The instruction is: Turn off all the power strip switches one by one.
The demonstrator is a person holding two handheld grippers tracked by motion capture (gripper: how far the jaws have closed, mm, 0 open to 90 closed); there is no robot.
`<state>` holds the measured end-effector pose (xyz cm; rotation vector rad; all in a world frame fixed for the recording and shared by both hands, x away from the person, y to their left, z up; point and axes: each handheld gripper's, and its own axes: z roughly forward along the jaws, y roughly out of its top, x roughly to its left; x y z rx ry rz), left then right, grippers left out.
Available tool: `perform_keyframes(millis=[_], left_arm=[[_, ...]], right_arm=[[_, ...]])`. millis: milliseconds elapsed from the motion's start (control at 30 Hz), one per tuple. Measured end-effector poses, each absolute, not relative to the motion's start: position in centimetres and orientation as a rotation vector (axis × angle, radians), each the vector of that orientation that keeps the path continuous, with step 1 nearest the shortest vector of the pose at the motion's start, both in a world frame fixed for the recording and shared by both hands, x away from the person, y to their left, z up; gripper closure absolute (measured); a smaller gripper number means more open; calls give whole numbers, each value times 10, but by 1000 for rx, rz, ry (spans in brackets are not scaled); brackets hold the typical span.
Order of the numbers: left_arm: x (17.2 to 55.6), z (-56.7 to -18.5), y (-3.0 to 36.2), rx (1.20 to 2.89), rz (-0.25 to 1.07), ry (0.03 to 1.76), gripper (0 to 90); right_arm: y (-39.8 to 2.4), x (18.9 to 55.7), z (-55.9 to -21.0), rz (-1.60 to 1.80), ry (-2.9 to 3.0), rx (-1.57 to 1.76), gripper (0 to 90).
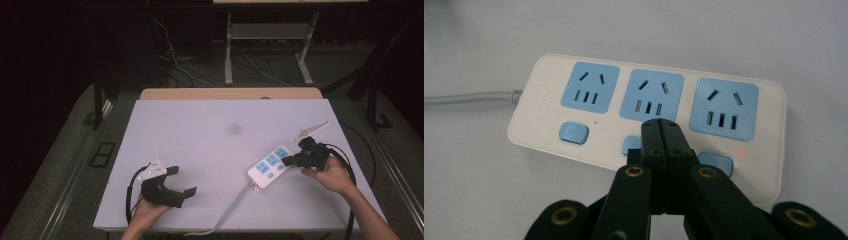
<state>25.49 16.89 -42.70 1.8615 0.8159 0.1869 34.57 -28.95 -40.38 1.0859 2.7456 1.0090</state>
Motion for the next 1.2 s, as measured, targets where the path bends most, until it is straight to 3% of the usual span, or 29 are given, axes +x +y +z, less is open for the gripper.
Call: perform_keyframes(millis=[1067, 1200], left_arm=[[255, -427, 170, 1860, 193, 813, 0], [255, -427, 170, 1860, 193, 813, 0]], right_arm=[[-306, 363, -383, 989, 2710, 1121, 897], [-306, 366, -387, 982, 2705, 1158, 845]])
